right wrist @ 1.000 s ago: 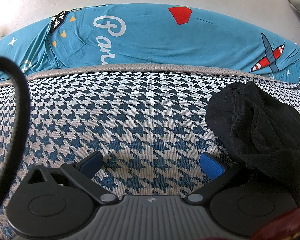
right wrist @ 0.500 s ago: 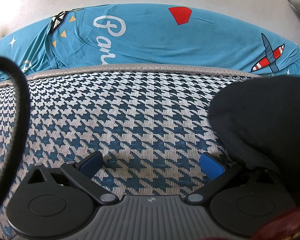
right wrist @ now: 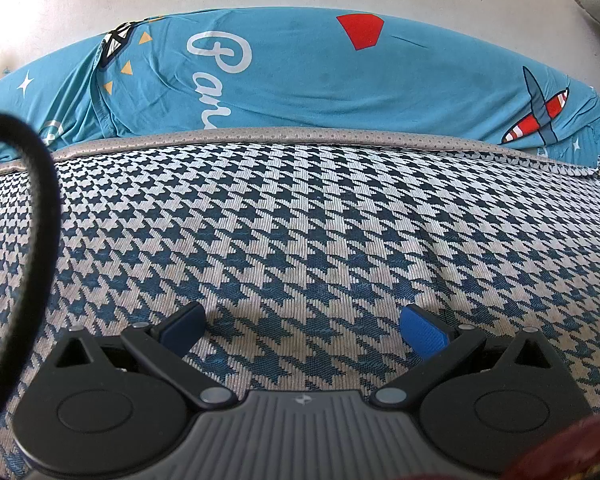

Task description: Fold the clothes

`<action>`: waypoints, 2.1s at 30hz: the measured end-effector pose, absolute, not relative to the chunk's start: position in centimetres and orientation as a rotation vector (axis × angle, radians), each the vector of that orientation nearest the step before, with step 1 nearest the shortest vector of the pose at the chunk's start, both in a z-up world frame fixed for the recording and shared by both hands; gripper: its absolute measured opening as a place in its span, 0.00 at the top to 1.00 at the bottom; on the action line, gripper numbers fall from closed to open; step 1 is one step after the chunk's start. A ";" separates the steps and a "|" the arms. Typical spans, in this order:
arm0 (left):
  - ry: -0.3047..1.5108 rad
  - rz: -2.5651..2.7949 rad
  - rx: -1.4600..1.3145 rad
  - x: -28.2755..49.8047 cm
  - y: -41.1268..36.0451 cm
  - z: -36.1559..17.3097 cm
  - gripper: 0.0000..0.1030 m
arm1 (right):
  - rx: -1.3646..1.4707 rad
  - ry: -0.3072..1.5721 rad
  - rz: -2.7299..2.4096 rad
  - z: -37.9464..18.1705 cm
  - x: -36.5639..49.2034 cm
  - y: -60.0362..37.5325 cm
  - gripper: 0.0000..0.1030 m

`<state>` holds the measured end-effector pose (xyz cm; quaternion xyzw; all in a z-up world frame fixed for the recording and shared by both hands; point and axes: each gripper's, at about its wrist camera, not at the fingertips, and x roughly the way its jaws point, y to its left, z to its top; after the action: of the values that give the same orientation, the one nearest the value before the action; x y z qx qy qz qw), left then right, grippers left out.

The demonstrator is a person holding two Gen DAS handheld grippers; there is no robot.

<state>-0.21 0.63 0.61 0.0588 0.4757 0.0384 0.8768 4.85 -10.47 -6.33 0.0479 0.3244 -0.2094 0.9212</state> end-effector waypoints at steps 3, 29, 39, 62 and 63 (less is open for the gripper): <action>0.983 0.082 0.123 -0.6 0.9 0.9 0.00 | 0.098 0.666 -0.430 -6.3 4.9 -10.5 0.00; 1.029 0.074 0.139 0.0 -0.1 0.3 0.00 | 0.099 0.666 -0.430 -6.3 4.9 -10.5 0.00; 1.023 0.068 0.125 -0.1 0.1 0.7 0.00 | 0.099 0.666 -0.430 -6.3 4.9 -10.5 0.00; 1.019 0.132 0.095 -0.1 3.8 1.0 0.00 | 0.098 0.666 -0.430 -6.3 4.8 -10.6 0.00; 1.021 0.132 0.095 -0.1 3.8 1.0 0.00 | 0.098 0.666 -0.430 -6.3 4.8 -10.6 0.00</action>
<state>-0.09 3.79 0.96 0.0452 0.4882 0.0629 0.8693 4.83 -10.55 -6.32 0.0478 0.3241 -0.2093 0.9213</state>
